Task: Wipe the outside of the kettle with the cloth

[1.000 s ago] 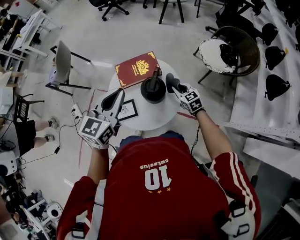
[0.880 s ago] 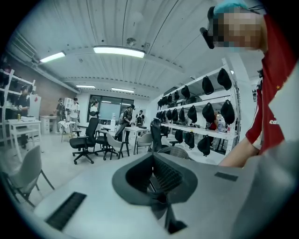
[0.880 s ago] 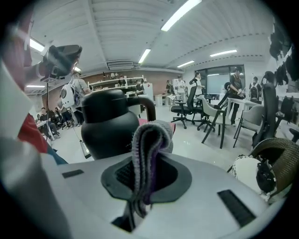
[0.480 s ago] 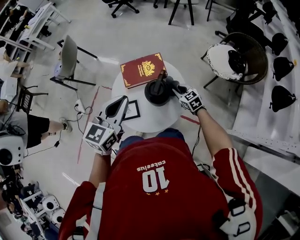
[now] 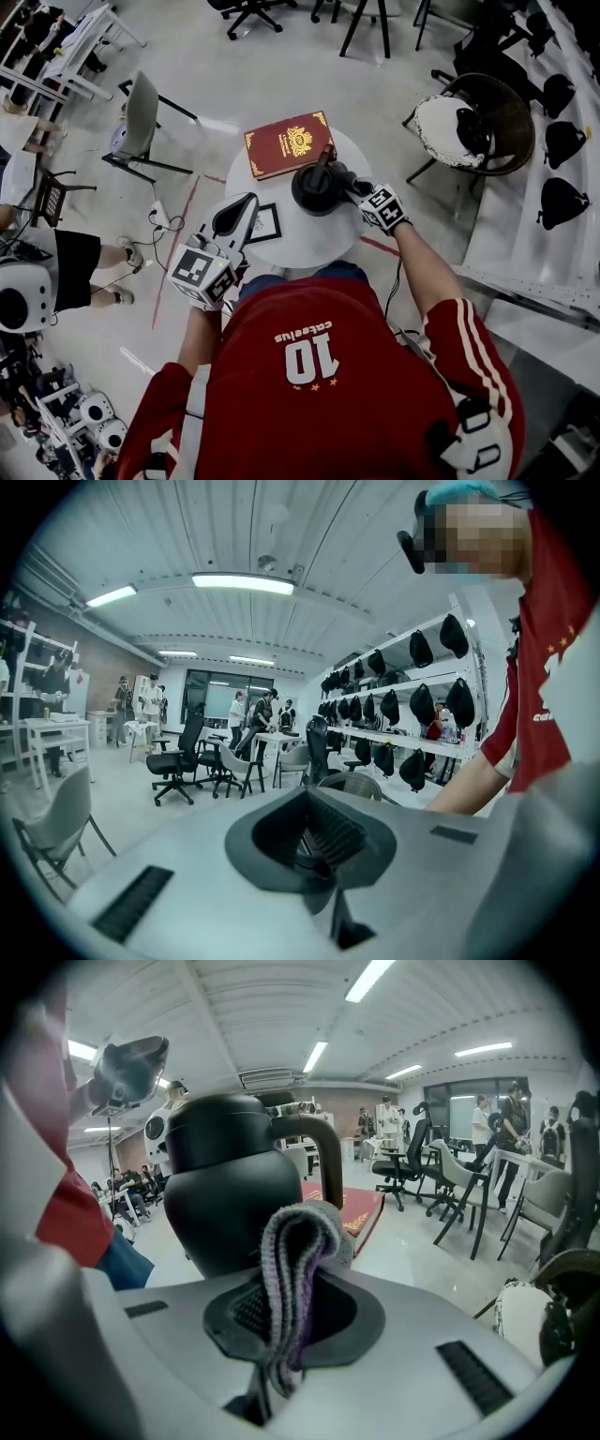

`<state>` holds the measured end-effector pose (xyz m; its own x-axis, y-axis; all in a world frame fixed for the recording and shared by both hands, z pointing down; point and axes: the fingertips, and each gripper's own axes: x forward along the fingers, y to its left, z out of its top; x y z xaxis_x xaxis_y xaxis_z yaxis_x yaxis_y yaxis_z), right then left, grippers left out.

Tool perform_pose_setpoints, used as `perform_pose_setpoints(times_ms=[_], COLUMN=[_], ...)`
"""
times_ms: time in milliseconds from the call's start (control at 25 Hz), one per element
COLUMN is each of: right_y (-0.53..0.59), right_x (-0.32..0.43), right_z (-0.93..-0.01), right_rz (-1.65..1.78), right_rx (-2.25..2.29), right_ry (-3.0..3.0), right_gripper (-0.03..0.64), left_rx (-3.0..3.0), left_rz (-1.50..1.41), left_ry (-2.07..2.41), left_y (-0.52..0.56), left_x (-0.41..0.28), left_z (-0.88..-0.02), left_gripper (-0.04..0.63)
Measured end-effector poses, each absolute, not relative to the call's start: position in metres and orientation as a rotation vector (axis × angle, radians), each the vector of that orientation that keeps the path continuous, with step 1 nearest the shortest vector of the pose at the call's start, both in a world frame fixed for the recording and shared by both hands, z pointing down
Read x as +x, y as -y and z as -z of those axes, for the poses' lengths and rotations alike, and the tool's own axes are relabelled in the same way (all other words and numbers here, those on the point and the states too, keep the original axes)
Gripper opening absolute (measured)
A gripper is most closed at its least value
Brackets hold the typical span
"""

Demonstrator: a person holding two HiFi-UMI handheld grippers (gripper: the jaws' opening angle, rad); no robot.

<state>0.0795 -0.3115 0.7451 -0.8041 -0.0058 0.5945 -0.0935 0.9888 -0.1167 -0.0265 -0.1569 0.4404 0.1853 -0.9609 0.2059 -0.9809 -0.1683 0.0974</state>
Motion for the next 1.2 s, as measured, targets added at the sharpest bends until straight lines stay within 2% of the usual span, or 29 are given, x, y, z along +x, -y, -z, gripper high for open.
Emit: perform_pose_setpoints(times_ms=[760, 1200], right_y=[0.280, 0.250], right_x=[0.107, 0.109], right_z=[-0.740, -0.741], right_rz=[-0.451, -0.592], right_rx=[0.414, 0.584], right_ry=[2.489, 2.465], right_gripper=[0.050, 0.051], left_rx=[2.381, 2.437], left_rz=[-0.115, -0.097], left_ry=[1.710, 1.645], left_y=[0.159, 0.145], left_x=[-0.007, -0.023], left_z=[-0.436, -0.434], left_gripper=[0.008, 0.008])
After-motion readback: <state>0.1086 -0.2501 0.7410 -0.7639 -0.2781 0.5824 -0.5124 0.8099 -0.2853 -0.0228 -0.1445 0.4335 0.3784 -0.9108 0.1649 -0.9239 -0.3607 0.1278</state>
